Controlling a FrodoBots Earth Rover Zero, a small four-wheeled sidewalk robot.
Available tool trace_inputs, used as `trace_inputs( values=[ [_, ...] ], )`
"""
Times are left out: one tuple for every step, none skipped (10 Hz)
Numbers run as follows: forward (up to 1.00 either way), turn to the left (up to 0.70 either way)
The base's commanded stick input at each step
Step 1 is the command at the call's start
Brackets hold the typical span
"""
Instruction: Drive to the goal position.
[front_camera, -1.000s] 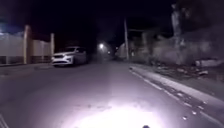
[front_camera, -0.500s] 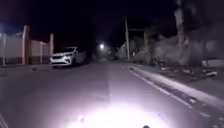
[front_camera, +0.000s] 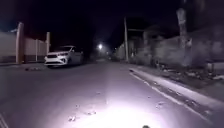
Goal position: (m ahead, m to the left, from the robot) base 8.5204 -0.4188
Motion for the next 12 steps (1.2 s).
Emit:
trace_inputs(
  values=[
    [0.70, 0.00],
    [0.70, 0.00],
    [0.70, 0.00],
    [0.70, 0.00],
    [0.70, 0.00],
    [0.70, 0.00],
    [0.70, 0.00],
    [0.70, 0.00],
    [0.70, 0.00],
    [0.70, 0.00],
    [0.70, 0.00],
    [0.70, 0.00]
  ],
)
